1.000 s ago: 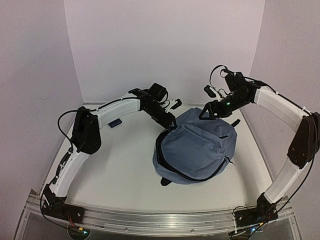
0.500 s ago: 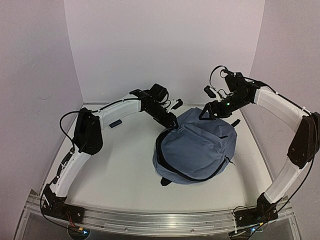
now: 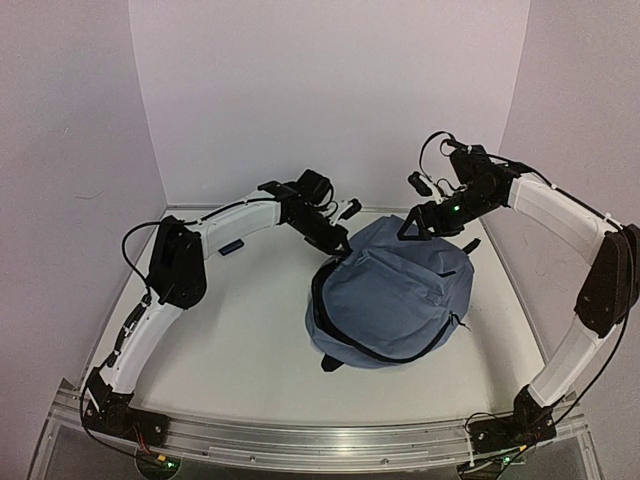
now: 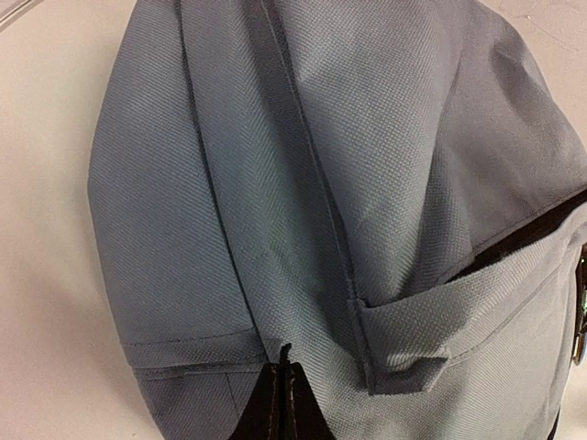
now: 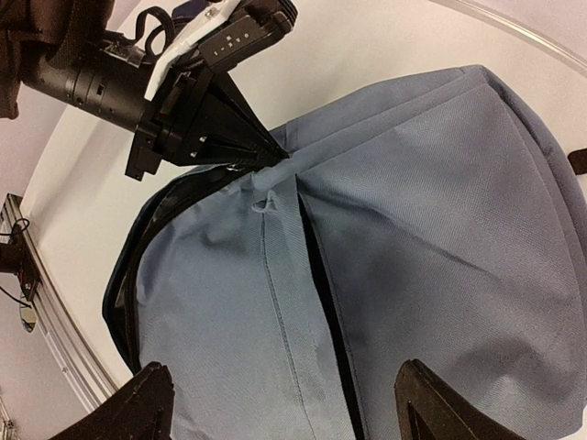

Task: Pack the student bag
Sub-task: Zip the student bag at the center of the board.

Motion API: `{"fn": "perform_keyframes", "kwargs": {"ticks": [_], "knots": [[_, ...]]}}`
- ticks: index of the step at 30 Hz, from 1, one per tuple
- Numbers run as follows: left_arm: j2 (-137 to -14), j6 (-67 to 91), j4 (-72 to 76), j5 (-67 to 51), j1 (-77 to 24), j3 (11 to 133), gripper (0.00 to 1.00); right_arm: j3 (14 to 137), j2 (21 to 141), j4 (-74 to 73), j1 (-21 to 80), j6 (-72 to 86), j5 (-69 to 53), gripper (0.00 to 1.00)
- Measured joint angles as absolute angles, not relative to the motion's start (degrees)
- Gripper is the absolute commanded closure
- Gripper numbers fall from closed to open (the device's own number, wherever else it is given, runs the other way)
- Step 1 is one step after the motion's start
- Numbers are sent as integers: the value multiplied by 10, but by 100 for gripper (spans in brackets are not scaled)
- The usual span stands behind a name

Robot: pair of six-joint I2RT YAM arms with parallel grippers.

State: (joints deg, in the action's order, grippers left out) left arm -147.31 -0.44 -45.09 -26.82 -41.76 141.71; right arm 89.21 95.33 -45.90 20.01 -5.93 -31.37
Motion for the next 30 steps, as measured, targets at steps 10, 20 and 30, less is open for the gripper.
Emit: {"fn": "perform_keyframes", "kwargs": {"ticks": [10, 20, 30], "knots": [[-1409, 3, -413, -251, -411, 1302, 100, 892, 953, -459, 200, -56, -318, 17], [-1273, 3, -356, -246, -411, 1152, 100, 897, 967, -459, 200, -49, -329, 18], [-1192, -2, -319, -276, -413, 988, 100, 978, 1045, -459, 200, -59, -342, 26]]}}
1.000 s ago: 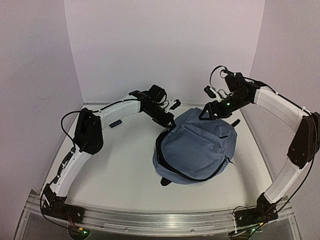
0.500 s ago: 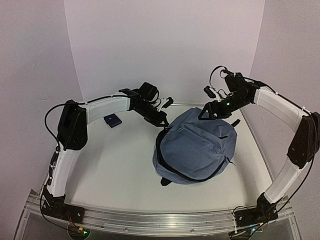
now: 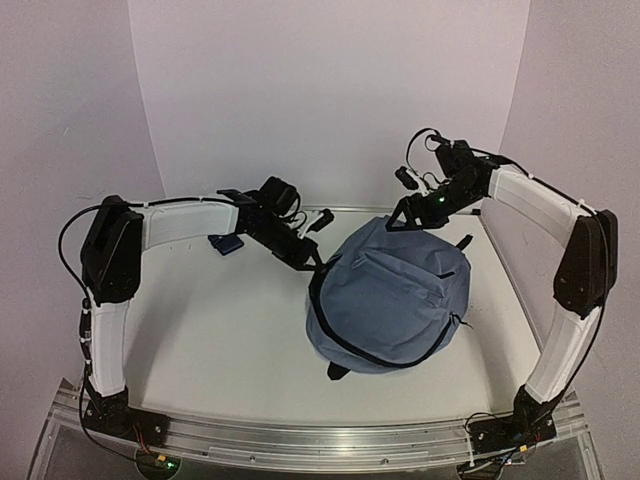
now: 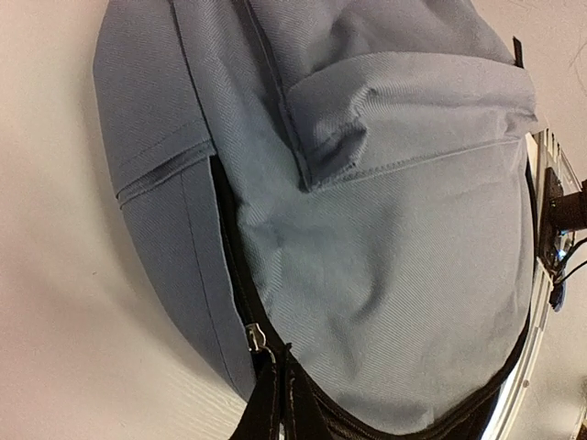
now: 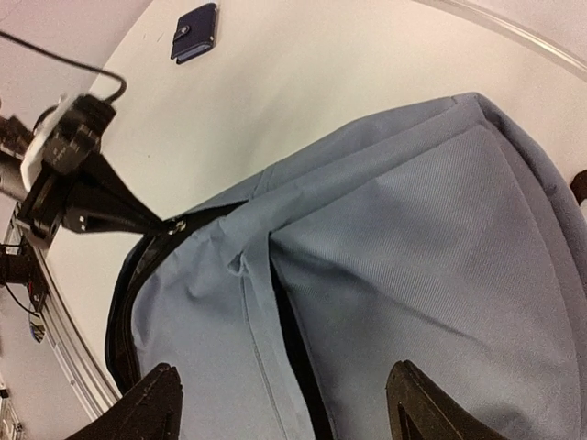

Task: Pack the student bag
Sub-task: Zip the student bag at the center of the board.

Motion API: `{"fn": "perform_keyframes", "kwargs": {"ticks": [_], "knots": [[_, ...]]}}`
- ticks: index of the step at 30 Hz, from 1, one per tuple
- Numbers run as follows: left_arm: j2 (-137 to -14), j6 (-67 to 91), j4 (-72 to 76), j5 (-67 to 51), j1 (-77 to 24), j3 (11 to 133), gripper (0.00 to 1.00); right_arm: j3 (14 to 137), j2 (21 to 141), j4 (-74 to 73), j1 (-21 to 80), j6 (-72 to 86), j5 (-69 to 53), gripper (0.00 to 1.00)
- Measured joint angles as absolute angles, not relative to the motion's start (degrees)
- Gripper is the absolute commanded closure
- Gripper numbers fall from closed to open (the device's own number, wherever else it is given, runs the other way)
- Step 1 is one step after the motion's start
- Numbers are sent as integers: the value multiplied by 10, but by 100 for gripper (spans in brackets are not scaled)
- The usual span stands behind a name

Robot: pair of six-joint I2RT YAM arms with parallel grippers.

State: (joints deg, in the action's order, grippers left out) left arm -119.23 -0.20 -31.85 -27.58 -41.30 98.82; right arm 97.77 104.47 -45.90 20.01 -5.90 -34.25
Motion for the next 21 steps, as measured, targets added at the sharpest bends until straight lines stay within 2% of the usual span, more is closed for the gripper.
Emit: {"fn": "perform_keyframes", "kwargs": {"ticks": [9, 16, 21], "knots": [[-1087, -14, -254, -279, -419, 879, 100, 1078, 1143, -455, 228, -75, -338, 28], [-1064, -15, -223, -283, -420, 839, 100, 1131, 1195, -454, 299, -120, -346, 25], [-1052, -12, -203, -281, -420, 808, 100, 1133, 1214, -455, 313, -191, -387, 25]]}}
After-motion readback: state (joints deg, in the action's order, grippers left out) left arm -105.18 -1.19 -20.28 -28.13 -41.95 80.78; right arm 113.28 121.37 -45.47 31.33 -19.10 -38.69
